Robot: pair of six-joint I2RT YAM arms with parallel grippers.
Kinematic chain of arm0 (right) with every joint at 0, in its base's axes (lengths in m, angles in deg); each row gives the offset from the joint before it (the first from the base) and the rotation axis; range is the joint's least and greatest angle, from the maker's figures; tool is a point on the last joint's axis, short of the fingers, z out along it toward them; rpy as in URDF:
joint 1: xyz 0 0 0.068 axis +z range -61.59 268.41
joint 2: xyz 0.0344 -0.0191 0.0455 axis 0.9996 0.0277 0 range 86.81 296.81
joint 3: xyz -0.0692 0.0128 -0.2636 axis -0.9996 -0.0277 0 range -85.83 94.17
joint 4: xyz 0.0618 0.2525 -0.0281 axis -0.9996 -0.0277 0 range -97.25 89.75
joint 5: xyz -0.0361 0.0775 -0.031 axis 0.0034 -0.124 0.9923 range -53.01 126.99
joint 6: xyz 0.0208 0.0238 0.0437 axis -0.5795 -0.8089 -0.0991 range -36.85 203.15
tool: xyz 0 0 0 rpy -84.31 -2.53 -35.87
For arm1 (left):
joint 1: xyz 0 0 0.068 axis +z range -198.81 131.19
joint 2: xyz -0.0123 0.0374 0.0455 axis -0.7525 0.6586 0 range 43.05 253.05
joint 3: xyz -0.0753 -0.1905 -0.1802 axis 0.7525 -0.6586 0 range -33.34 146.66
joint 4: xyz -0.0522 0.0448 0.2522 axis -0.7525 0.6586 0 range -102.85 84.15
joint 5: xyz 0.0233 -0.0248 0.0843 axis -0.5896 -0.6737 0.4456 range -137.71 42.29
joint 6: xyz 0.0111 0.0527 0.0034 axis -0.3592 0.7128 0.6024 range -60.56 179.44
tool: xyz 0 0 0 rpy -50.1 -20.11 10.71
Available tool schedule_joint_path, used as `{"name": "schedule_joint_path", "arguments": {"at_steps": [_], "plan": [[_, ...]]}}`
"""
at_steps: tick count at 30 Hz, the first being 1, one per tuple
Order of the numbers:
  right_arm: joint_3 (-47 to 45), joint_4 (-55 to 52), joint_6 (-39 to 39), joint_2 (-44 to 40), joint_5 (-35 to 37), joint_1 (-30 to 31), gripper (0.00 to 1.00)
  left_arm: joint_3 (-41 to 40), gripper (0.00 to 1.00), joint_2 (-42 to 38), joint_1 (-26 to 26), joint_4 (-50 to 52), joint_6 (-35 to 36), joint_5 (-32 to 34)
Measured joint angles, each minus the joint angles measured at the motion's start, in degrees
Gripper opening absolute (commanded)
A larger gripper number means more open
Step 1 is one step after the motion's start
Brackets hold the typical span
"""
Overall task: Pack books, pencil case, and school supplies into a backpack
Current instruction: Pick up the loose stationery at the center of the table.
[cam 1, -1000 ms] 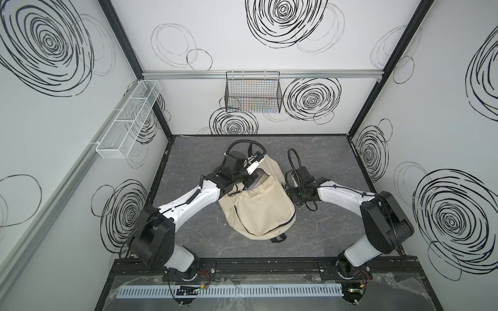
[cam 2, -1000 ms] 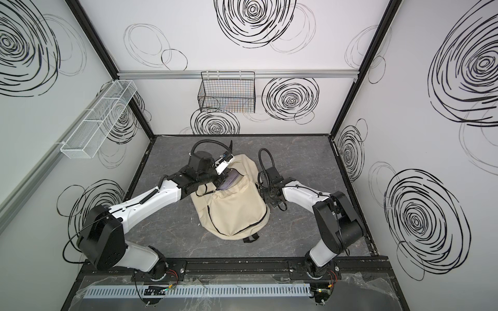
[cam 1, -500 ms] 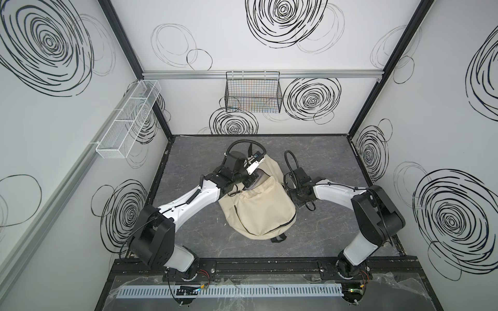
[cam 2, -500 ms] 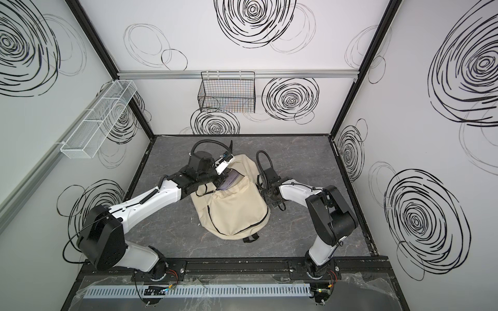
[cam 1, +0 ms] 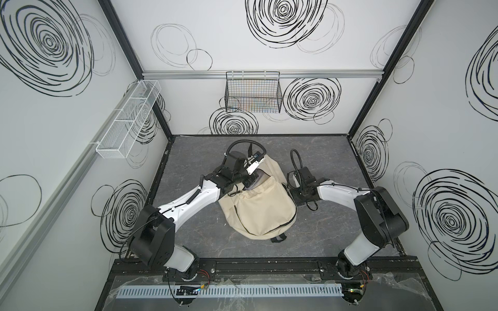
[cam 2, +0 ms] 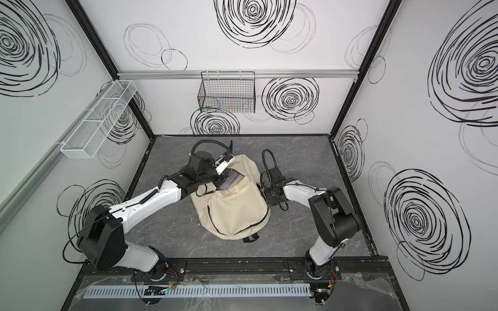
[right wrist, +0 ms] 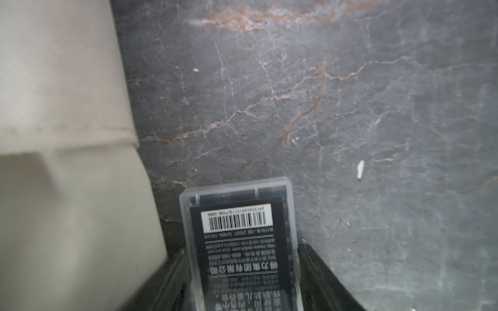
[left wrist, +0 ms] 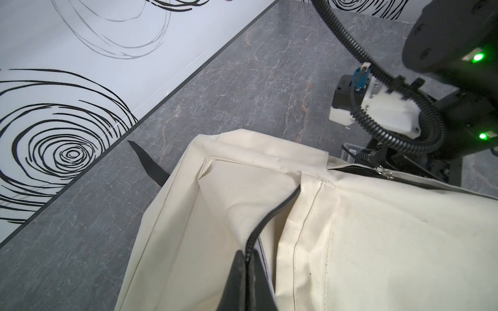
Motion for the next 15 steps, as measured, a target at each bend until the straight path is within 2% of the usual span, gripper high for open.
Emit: {"name": "schedule_joint_path", "arguments": {"at_steps": [9,15], "plan": [[-1.03,-1.77,-1.9,-2.08,0.44,-1.84,0.5,0.0,0.0,0.0,0.0,0.0,-0.02,-0.02],[-1.33,-5.84,-3.76,-10.12,1.42,-3.93,0.49,0.0,0.0,0.0,0.0,-0.02,-0.28,-0.11]]}}
